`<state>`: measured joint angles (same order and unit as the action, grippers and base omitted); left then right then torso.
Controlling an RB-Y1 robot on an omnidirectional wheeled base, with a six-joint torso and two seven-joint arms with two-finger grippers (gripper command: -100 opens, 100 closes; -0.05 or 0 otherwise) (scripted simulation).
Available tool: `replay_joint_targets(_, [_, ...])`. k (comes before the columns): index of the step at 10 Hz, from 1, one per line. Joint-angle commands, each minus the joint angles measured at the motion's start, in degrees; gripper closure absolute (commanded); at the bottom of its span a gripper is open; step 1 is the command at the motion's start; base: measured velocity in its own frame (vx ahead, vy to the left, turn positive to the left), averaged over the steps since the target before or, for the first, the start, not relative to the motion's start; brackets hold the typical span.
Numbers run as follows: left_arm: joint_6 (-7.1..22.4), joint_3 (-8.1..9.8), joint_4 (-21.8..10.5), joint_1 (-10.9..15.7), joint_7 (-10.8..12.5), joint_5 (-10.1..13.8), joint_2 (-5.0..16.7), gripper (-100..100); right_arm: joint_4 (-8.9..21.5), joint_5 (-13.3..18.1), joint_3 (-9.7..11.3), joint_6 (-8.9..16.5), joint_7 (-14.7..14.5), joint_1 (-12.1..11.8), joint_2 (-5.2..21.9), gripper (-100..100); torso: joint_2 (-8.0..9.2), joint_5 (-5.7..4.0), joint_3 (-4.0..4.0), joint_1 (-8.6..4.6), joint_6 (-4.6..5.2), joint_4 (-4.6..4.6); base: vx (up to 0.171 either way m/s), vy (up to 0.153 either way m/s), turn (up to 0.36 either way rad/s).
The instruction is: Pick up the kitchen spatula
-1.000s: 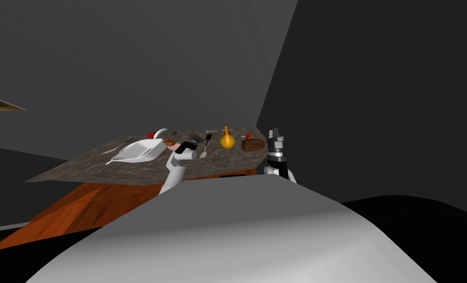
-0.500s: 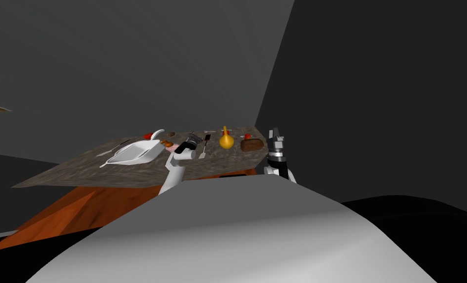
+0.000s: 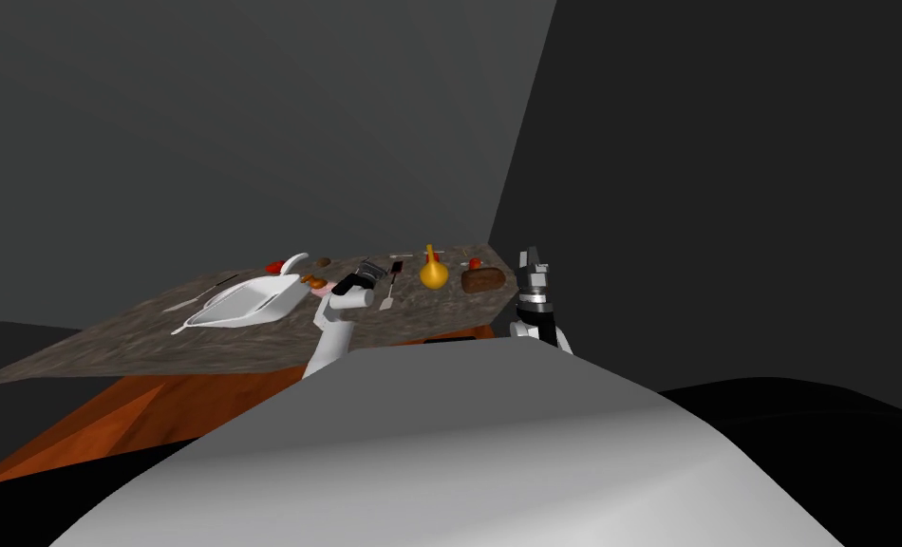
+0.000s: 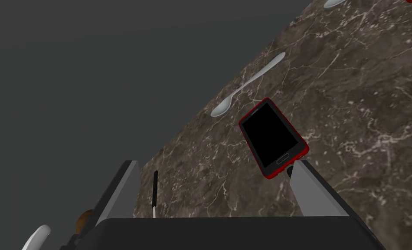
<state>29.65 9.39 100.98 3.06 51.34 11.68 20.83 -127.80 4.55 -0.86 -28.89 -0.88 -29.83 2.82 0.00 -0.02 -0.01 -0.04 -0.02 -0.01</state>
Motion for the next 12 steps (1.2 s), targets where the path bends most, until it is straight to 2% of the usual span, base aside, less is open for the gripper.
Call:
replay_joint_targets(1, [2.06, 1.01, -0.38, 0.07, 2.03, -0.21, -0.17, -100, 0.0, 0.0, 0.0, 0.0, 0.0, 0.0, 0.0, 0, 0.0, 0.0, 0.0, 0.0, 0.0, 0.0, 0.008, -0.01, -0.063])
replay_joint_targets(6, [7.93, 4.08, -1.75, 0.37, 7.66, -0.62, -0.4, -100, 0.0, 0.0, 0.0, 0.0, 0.0, 0.0, 0.0, 0, 0.09, 0.01, 0.05, 0.03, -0.01, 0.02, -0.005, -0.008, -0.089])
replay_joint_targets(12, [13.75, 7.15, -3.34, 0.65, 13.18, -1.06, -0.67, -100, 0.0, 0.0, 0.0, 0.0, 0.0, 0.0, 0.0, 0, 0.04, 0.0, 0.03, 0.0, -0.01, 0.01, -0.003, -0.01, -0.072])
